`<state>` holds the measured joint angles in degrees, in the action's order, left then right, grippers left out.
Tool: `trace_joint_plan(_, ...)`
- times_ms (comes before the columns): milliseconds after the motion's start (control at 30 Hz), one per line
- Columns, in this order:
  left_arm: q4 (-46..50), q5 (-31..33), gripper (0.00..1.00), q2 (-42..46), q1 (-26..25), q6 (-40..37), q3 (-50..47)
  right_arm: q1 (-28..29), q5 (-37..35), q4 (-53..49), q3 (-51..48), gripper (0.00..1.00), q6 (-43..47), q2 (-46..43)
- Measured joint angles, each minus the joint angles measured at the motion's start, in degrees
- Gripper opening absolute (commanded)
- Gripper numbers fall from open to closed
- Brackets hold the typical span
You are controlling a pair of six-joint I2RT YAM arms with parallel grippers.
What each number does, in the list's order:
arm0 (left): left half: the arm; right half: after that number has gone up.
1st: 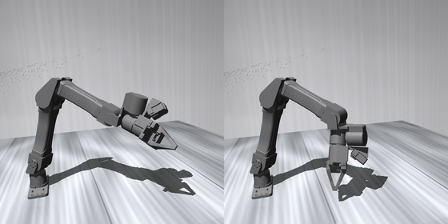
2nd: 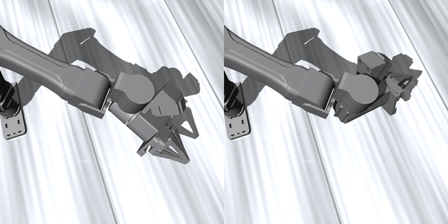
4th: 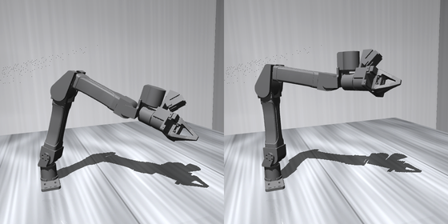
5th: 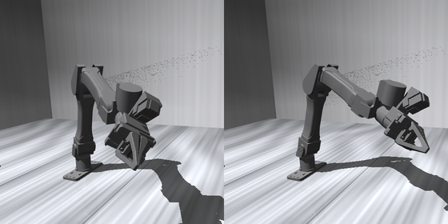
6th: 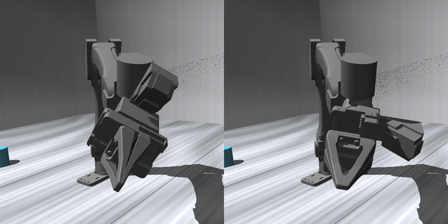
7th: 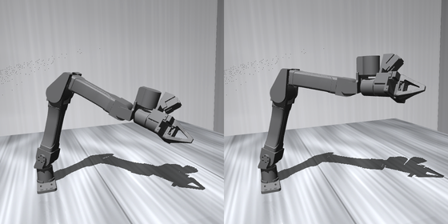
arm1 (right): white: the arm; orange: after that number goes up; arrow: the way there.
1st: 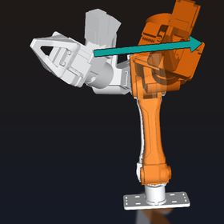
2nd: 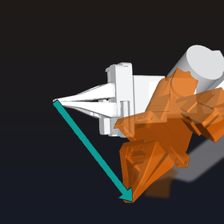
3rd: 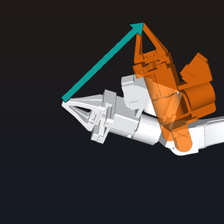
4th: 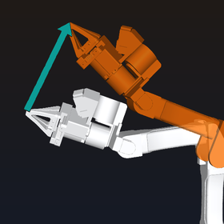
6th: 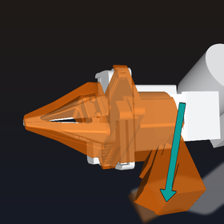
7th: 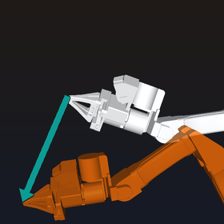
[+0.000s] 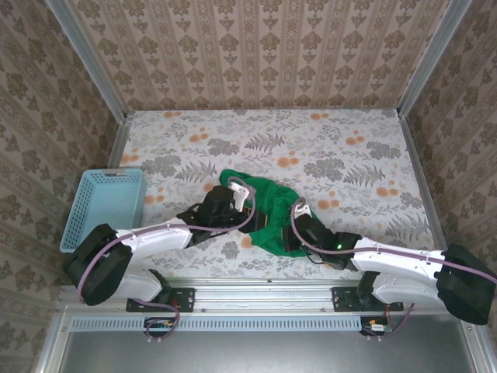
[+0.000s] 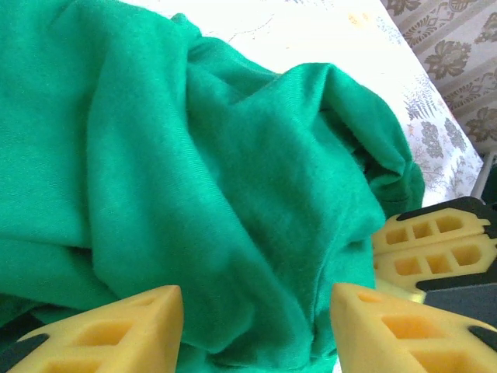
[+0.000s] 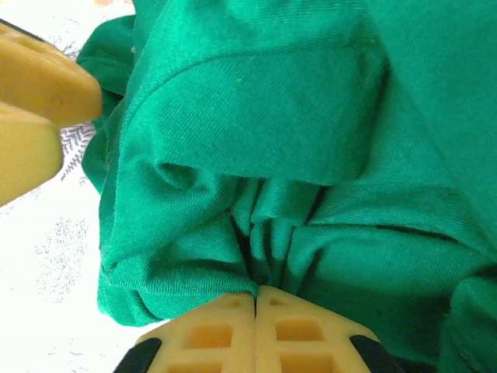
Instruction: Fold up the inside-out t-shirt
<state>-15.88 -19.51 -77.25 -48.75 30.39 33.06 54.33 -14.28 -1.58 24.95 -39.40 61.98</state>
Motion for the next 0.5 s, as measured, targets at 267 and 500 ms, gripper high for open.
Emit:
trace_joint_plan(267,0.46,-0.68,0.59,-5.49,-2.36,-0.22,1.77,0.31,-1.55,-0.09,-0.59,0.00,-1.55,-0.13)
trace_joint_plan(500,-0.02,-0.90,0.62,-7.61,-3.34,-0.09,2.38,2.84,-1.53,1.22,-0.61,0.00,-1.38,0.22)
